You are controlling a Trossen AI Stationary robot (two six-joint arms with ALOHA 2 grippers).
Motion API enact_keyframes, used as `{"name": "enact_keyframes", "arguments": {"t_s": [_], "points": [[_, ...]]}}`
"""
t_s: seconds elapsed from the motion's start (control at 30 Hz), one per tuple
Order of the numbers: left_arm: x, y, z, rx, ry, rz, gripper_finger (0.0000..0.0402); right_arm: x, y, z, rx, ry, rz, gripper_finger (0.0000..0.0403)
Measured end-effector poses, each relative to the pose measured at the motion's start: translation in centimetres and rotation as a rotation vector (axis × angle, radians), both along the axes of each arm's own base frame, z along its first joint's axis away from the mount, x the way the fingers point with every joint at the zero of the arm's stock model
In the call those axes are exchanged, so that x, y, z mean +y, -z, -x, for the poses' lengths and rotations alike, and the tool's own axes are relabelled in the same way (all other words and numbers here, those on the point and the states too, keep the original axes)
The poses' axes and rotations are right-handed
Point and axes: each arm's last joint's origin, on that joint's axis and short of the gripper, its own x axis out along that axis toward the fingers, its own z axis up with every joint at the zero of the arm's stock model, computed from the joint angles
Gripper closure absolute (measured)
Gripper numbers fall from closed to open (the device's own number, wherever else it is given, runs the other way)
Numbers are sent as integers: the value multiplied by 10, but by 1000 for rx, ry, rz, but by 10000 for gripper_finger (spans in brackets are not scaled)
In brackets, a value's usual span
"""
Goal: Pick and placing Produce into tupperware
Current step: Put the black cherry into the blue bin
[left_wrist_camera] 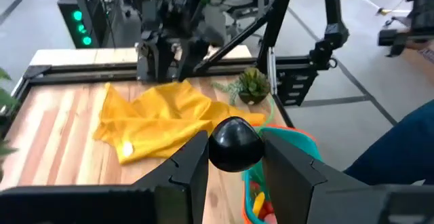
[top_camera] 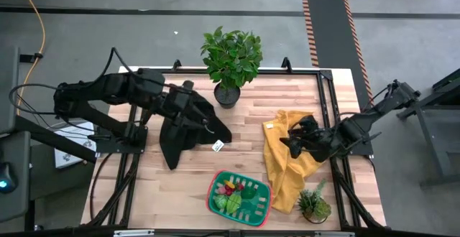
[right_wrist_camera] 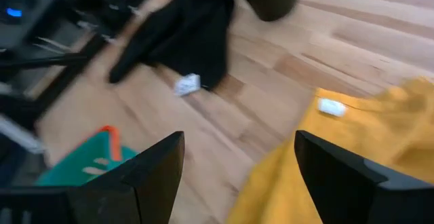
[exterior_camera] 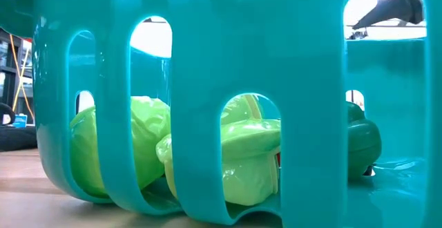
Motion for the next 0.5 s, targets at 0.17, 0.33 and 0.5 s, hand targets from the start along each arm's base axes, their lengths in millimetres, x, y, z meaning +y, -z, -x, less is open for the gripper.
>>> {"name": "enact_keyframes", "arguments": {"t_s": [0.17,0.33,0.5], "points": [[-12,-2,5,40,4,45,290,5,-14,-6,-115,-104,-25,133],[-22,-3,7,68,20,95,290,14,-28,-16,-239,-269,-89,133],[-31,3,5,123,28,132,290,19,-42,-21,-372,-348,-80,133]]}}
